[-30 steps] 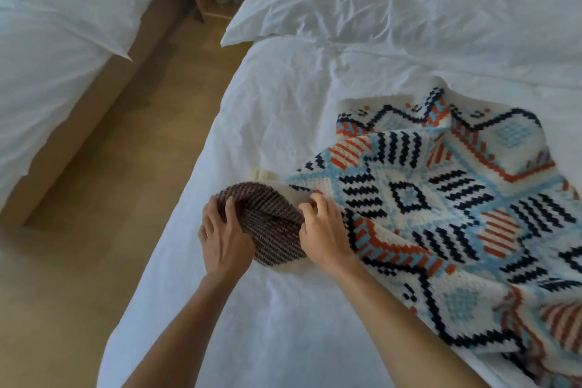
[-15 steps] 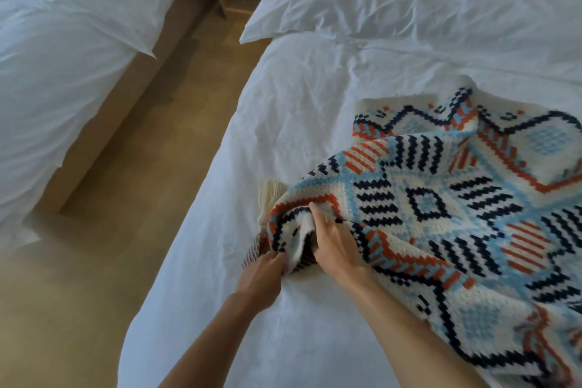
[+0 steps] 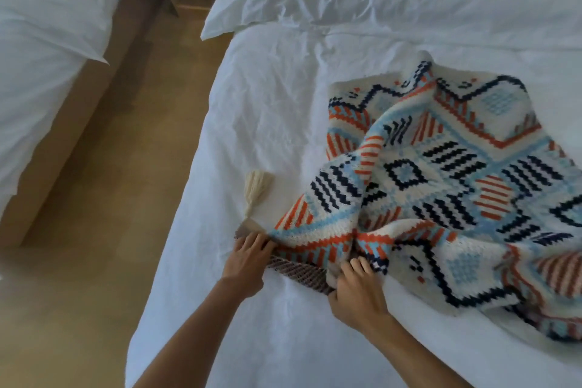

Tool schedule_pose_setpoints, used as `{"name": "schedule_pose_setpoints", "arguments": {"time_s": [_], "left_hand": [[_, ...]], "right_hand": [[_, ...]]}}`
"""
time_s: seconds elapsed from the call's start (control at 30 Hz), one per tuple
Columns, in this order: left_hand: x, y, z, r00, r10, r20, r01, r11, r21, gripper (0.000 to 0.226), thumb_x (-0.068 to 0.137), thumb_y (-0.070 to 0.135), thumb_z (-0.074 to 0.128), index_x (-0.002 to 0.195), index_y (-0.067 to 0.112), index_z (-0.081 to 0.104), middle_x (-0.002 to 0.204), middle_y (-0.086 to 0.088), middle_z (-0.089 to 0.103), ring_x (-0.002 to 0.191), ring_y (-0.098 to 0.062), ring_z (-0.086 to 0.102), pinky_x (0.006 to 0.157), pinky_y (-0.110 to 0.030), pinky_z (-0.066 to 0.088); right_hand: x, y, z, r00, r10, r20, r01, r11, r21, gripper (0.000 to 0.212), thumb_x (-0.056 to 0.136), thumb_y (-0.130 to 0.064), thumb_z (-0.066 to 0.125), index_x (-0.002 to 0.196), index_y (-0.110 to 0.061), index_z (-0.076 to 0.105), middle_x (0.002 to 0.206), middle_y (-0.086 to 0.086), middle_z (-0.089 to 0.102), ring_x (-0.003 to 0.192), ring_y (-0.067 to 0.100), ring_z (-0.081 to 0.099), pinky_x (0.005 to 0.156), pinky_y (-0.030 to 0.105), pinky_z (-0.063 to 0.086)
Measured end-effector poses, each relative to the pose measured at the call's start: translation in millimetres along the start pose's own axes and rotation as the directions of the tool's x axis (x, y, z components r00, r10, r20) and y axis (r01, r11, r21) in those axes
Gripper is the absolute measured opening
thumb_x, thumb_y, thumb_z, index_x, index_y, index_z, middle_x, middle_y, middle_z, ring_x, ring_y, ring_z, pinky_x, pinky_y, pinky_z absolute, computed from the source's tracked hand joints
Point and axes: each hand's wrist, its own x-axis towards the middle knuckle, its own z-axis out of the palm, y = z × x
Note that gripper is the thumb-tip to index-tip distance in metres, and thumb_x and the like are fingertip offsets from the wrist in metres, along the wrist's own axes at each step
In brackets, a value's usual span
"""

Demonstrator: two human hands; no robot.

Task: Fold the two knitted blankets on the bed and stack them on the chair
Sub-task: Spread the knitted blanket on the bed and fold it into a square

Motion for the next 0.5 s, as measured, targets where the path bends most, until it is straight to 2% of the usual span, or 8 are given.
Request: {"name": "schedule_pose_setpoints", "arguments": {"time_s": [0.1,0.17,0.23,0.3,0.33,0.37,0.43,0.5], "left_hand": [[-3.8,7.4,8.6,1.0,-0.001,-0.01,0.001,1.0,0.018,0.062,0.085,0.012,0.053,0.141,0.02,0.027,0.139,-0.005,0.032,0.124,-0.023,0.037,0.107,-0.032,0.03],[-6.6,3.9,10.8,0.999,-0.031,-0.004,0.031,0.999,-0.007,0.06,0.088,0.014,0.052,0.142,0.02,0.026,0.138,-0.006,0.033,0.122,-0.024,0.04,0.104,-0.033,0.035],[-9.9,-5.8,11.3,0.997,-0.08,0.024,0.081,0.995,-0.054,0.058,0.09,0.016,0.049,0.142,0.02,0.026,0.139,-0.004,0.035,0.124,-0.024,0.042,0.098,-0.034,0.041],[-15.3,-13.3,11.9,0.994,-0.083,0.073,0.088,0.994,-0.069,0.058,0.091,0.016,0.046,0.144,0.022,0.023,0.144,-0.002,0.034,0.124,-0.025,0.045,0.091,-0.034,0.046],[-19.4,-14.6,13.1,0.994,-0.055,0.098,0.063,0.995,-0.077,0.06,0.091,0.017,0.045,0.145,0.023,0.021,0.148,-0.001,0.03,0.125,-0.025,0.046,0.09,-0.035,0.047],[-23.9,-14.7,14.9,0.992,-0.019,0.121,0.03,0.995,-0.092,0.061,0.091,0.018,0.044,0.146,0.024,0.019,0.15,0.001,0.027,0.126,-0.025,0.046,0.091,-0.036,0.047],[-31.3,-16.4,17.7,0.99,0.066,0.125,-0.056,0.995,-0.084,0.062,0.09,0.02,0.045,0.147,0.025,0.02,0.151,0.001,0.025,0.131,-0.025,0.039,0.099,-0.037,0.041],[-31.7,-24.9,18.4,0.985,0.169,0.03,-0.169,0.986,-0.003,0.066,0.086,0.019,0.049,0.147,0.025,0.023,0.15,0.0,0.027,0.138,-0.024,0.027,0.111,-0.036,0.027]], "right_hand": [[-28.2,-3.2,12.3,0.997,0.061,0.041,-0.061,0.998,-0.007,0.025,0.038,-0.026,0.082,0.05,-0.015,0.063,0.054,0.005,0.059,0.05,0.021,0.056,0.057,0.031,0.054],[-38.1,-9.0,18.3,0.983,0.139,0.12,-0.137,0.99,-0.032,0.03,0.043,-0.036,0.083,0.054,-0.014,0.065,0.055,0.004,0.061,0.051,0.022,0.058,0.056,0.034,0.054],[-43.5,-16.6,14.5,0.941,0.224,0.254,-0.208,0.974,-0.088,0.041,0.061,-0.048,0.074,0.078,-0.011,0.068,0.075,0.008,0.067,0.072,0.026,0.064,0.07,0.04,0.053],[-41.3,-25.4,16.2,0.913,0.311,0.263,-0.287,0.95,-0.125,0.044,0.081,-0.046,0.056,0.109,-0.011,0.057,0.105,0.01,0.063,0.097,0.029,0.06,0.085,0.042,0.047],[-41.0,-31.1,14.2,0.912,0.328,0.245,-0.307,0.944,-0.12,0.044,0.082,-0.042,0.059,0.112,-0.01,0.054,0.106,0.011,0.061,0.096,0.03,0.06,0.084,0.042,0.048],[-40.9,-37.9,10.5,0.919,0.323,0.224,-0.31,0.946,-0.091,0.045,0.074,-0.037,0.07,0.106,-0.008,0.057,0.099,0.013,0.062,0.085,0.03,0.062,0.076,0.041,0.052],[-41.5,-51.9,7.6,0.948,0.286,0.138,-0.285,0.958,-0.031,0.047,0.049,-0.023,0.087,0.087,-0.007,0.064,0.081,0.012,0.062,0.066,0.026,0.061,0.056,0.034,0.054],[-36.7,-62.2,8.5,0.985,0.175,0.013,-0.175,0.984,0.03,0.049,0.043,-0.013,0.085,0.087,-0.012,0.066,0.081,0.008,0.062,0.07,0.023,0.061,0.059,0.031,0.055]]}}
